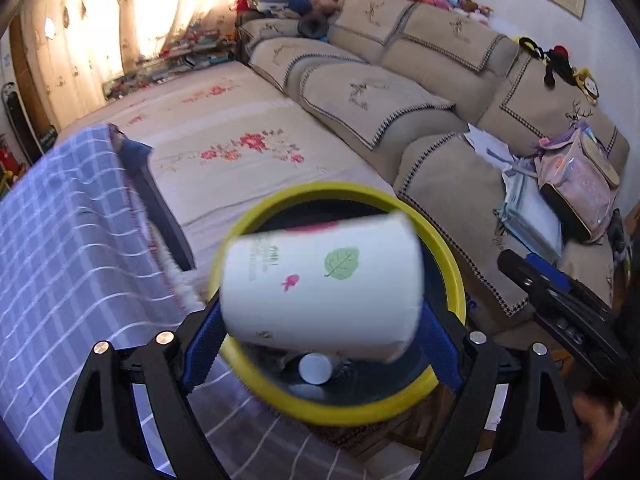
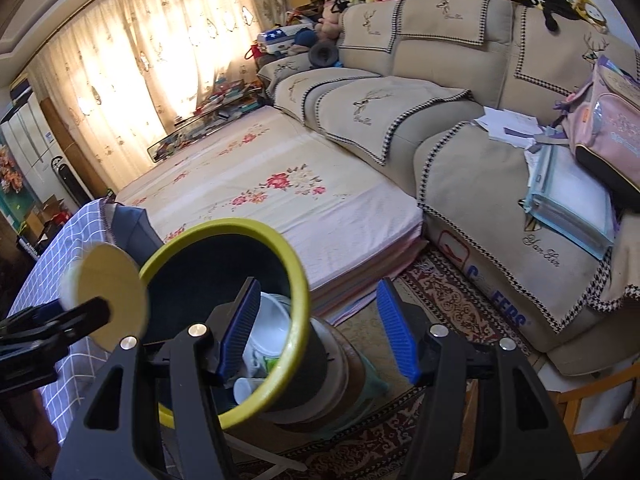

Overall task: Collect trash
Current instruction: 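Carry the large paper cup over the bin and open the left gripper, then move the right gripper to the pink strawberry milk carton and grasp it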

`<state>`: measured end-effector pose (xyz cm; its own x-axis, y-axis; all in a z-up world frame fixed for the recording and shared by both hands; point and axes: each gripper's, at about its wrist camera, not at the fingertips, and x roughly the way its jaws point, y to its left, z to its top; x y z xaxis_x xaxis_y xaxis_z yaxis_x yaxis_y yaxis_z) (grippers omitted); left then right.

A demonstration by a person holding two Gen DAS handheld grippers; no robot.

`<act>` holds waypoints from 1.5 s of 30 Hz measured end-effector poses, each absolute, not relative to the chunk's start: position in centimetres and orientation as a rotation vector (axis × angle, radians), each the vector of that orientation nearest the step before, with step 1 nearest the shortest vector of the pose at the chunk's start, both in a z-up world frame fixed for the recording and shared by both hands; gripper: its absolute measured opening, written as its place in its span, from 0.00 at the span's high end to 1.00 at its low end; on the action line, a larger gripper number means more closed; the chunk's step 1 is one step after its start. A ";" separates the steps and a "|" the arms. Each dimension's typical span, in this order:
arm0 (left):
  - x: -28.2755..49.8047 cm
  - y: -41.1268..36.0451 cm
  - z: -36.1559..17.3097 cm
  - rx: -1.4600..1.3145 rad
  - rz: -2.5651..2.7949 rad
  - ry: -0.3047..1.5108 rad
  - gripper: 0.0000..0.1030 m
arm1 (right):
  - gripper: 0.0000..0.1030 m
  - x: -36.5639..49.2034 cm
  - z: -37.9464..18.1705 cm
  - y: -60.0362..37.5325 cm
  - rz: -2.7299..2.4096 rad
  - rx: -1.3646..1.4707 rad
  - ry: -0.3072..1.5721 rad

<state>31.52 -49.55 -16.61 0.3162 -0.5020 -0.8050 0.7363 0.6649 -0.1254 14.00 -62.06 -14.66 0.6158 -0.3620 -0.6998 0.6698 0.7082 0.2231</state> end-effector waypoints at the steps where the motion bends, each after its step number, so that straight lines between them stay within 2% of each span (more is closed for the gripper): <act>1: 31.9 -49.9 -17.0 0.290 -0.814 0.946 0.12 | 0.42 13.9 -14.7 -62.1 -0.625 0.500 0.674; 7: 32.0 -46.7 -16.6 0.252 -0.788 0.921 0.12 | 0.40 14.4 -14.3 -61.5 -0.614 0.484 0.677; 17: 29.1 -32.4 -11.1 0.078 -0.659 0.789 0.08 | 0.40 17.5 -13.0 -57.1 -0.498 0.425 0.689; 25: 26.4 -18.9 -10.6 -0.001 -0.423 0.738 0.08 | 0.39 22.4 -11.3 -48.8 -0.281 0.343 0.709; 36: 21.9 -1.6 -11.3 -0.106 -0.101 0.689 0.08 | 0.39 29.5 -9.1 -32.6 0.094 0.200 0.749; 45: 20.6 4.6 -11.7 -0.150 0.012 0.675 0.08 | 0.39 35.9 -9.1 -23.6 0.258 -0.002 0.806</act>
